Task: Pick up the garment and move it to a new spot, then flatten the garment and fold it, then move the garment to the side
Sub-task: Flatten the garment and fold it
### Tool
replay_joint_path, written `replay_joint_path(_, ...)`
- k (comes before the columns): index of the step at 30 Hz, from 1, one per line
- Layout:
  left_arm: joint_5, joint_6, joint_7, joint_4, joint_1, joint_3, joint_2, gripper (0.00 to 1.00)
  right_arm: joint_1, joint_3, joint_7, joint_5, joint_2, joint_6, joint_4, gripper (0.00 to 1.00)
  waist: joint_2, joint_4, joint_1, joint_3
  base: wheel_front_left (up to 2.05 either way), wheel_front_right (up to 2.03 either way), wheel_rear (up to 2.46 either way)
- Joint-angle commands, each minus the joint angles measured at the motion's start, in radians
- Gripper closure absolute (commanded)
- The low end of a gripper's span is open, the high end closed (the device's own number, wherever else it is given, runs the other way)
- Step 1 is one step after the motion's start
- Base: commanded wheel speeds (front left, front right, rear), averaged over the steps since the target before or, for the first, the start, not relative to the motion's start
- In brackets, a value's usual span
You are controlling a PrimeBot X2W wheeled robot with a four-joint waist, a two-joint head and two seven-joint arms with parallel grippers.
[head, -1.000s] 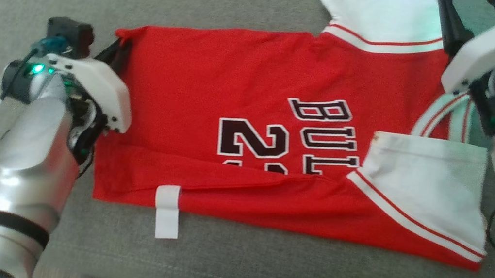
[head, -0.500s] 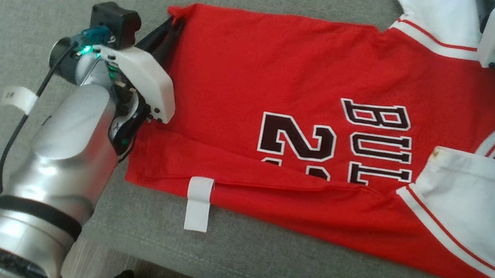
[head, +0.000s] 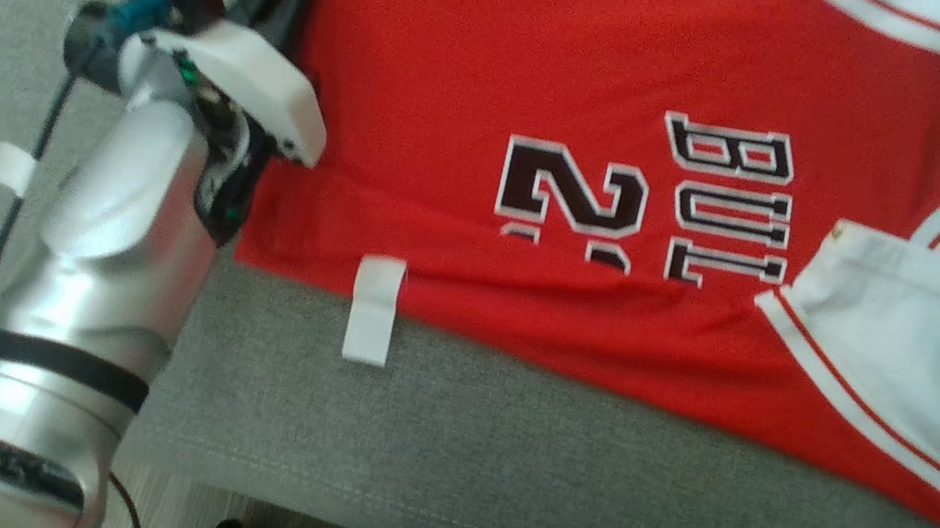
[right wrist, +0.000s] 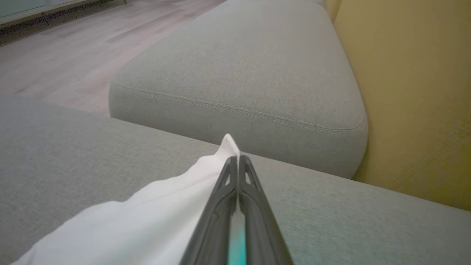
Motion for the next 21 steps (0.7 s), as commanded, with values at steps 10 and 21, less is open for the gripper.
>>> replay_joint_path(10,0.017,0.019,-0.02,-0.044,0.019,0.063,0.078,1.0,0.047,-0.041,-0.182,0.059,0.076,0.006,-0.004,1.0,0.0,-0.084,-0.0001,-0.081,0.0,0.0,0.0)
replay_joint_path(21,0.017,0.034,-0.02,-0.082,0.284,0.143,0.131,1.0,0.473,0.069,-0.204,0.354,0.055,0.006,-0.333,1.0,0.0,-0.193,-0.0001,-0.227,0.0,0.0,0.0)
